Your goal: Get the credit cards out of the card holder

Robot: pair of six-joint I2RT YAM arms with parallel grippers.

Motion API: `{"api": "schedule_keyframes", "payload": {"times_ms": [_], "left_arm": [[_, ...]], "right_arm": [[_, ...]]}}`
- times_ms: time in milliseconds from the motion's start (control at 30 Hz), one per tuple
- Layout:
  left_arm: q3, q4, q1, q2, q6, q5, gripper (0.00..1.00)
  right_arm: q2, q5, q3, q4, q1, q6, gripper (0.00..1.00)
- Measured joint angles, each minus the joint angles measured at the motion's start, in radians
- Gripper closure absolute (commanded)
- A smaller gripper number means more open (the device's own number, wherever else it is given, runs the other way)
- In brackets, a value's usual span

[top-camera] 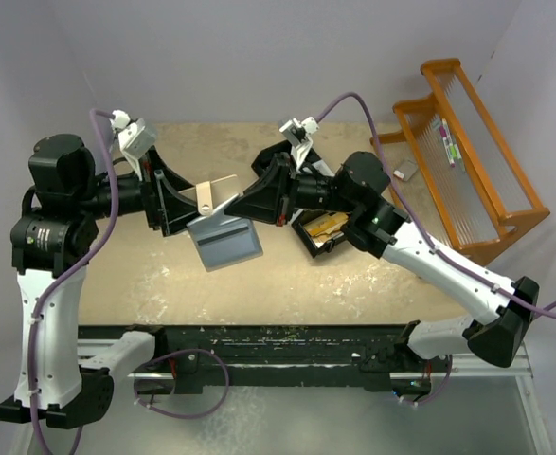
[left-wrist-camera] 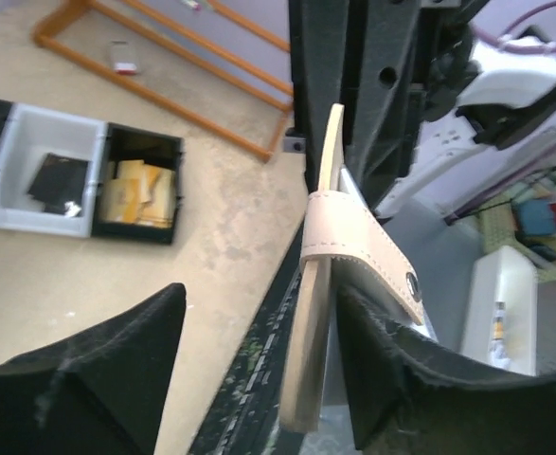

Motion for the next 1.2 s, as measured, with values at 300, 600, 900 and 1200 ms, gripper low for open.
{"api": "schedule_keyframes", "payload": {"times_ms": [300, 600, 900, 1200], "left_arm": [[0.089, -0.117, 0.0, -0.051, 0.248, -0.156, 0.17], [-0.013, -0.197, -0.001, -0.094, 0.406, -0.106, 0.21], [-0.126, -0.167, 0.0, -0.133, 0.473, -0.238, 0.28], [-0.171, -0.103, 0.0, -0.2, 0.491, -0.328, 0.25]], "right_arm": [[0.0, 0.042, 0.048, -0.248, 0.0, -0.084, 1.0], [0.054, 0.058, 0.128, -0.389, 0.005, -0.141, 1.0], [0.091, 0.054, 0.171, -0.485, 0.031, -0.197, 1.0], [0.091, 0.004, 0.171, -0.508, 0.035, -0.226, 1.0]]}}
